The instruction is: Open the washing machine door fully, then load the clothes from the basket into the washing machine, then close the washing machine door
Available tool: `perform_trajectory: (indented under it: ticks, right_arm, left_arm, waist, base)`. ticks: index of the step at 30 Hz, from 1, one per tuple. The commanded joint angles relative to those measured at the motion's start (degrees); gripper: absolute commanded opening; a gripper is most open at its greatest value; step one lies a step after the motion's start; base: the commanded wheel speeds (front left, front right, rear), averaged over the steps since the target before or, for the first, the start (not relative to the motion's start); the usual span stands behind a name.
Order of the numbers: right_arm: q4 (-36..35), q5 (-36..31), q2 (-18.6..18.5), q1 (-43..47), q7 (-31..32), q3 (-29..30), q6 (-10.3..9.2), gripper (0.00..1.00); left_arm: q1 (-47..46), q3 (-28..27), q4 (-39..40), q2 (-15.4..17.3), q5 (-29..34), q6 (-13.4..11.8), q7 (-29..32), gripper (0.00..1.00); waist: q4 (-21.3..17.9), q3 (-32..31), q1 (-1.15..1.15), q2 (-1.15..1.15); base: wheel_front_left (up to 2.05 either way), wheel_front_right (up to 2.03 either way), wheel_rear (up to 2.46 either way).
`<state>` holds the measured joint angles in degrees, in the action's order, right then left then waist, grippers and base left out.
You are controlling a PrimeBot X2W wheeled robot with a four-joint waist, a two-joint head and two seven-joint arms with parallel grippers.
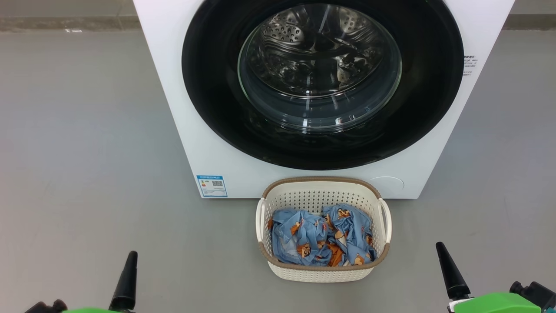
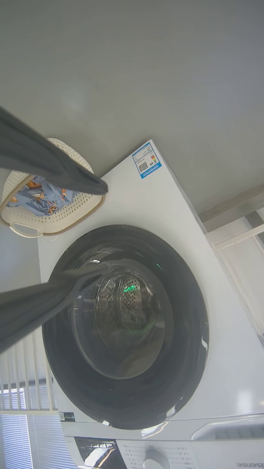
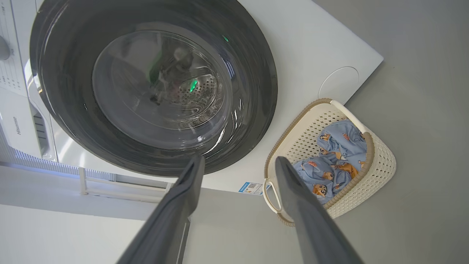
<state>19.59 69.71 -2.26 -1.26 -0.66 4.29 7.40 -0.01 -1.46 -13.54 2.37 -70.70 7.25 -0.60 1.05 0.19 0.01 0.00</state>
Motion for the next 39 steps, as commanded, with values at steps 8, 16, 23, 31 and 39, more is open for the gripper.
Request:
perform_trajectory:
  ticks: [8,16,23,31,39]
  right_arm:
    - [-0.87,-7.32,-0.89,-2.4,-1.83,-1.38,0.04,1.0]
    - [-0.51,-12.62,-0.82,-2.45,-3.17,-2.01,0.04,1.0]
    - [-0.35,-17.11,-0.82,-2.57,-4.34,-2.45,0.05,1.0]
    - [-0.38,-22.31,-0.91,-2.85,-5.68,-2.58,0.05,1.0]
    - [-0.34,-27.38,-1.01,-3.11,-7.03,-2.78,0.06,1.0]
  left_arm:
    - [-0.87,0.44,2.87,1.59,7.77,0.12,-1.8,1.0]
    - [-0.67,0.9,3.63,1.83,13.45,0.14,-3.15,1.0]
    - [-0.56,1.36,4.49,2.27,18.28,0.15,-4.33,1.0]
    - [-0.61,2.02,5.38,2.8,23.89,0.16,-5.68,1.0]
    - [-0.57,2.81,5.98,3.37,29.25,0.17,-7.04,1.0]
  waist:
    - [0.22,0.05,0.0,0.0]
    - [0.29,0.17,0.0,0.0]
    - [0.36,0.24,-0.01,0.0]
    - [0.62,0.44,-0.01,0.0]
    - [0.74,0.59,-0.01,0.0]
  base:
    - [0.0,0.0,0.0]
    - [0.0,0.0,0.0]
    - [0.0,0.0,0.0]
    - [0.0,0.0,0.0]
    - [0.0,0.0,0.0]
